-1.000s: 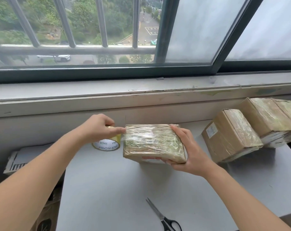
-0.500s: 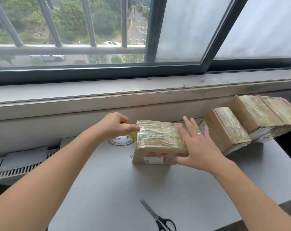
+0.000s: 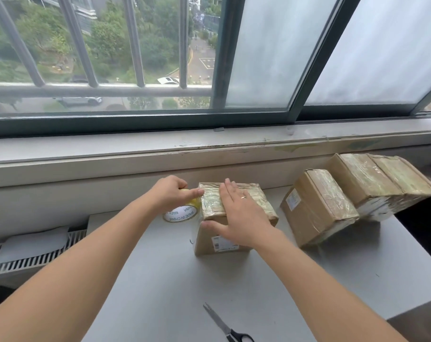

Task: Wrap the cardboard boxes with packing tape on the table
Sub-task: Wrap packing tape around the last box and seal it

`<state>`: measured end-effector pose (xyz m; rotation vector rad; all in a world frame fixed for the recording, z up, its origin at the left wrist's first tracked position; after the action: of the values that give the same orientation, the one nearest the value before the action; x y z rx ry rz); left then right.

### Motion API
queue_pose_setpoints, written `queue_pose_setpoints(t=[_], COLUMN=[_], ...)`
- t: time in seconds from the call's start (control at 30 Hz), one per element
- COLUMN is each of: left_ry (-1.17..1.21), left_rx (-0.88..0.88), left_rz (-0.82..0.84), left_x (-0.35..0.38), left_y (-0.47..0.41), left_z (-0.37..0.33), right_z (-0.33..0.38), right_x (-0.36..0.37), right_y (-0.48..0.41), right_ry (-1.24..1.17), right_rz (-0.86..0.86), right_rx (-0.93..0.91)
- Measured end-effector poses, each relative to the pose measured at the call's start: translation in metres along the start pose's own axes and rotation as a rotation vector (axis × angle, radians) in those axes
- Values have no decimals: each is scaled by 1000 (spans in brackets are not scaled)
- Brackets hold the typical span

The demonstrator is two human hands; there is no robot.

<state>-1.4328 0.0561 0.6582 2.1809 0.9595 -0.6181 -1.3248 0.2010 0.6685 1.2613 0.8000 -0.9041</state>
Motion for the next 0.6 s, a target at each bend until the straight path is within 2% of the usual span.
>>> queue_pose_setpoints(t=[0.3,0.47,0.6], left_ry=[20,48,89], left_rx=[-6,-32,-55], left_rz=[-9,20,30], left_x=[1,11,18], left_y=[4,6,5], left_z=[6,11,12], right_z=[24,-55,-66], right_x=[-7,-7,-3], right_y=[-1,6,5], right_ry=[-34,-126,-187], right_rz=[-7,13,52], right_rx=[-109,133,148])
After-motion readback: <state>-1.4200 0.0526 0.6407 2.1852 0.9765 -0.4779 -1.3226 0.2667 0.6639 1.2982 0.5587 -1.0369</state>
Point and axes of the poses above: each hand's wrist, its own y-axis away from the middle knuckle, its own x-axis out of the palm, z = x × y, the point moved 9 cm from there along -y, towards the middle knuckle, and after that the axes turned 10 degrees about z, right-handed, at the moved point
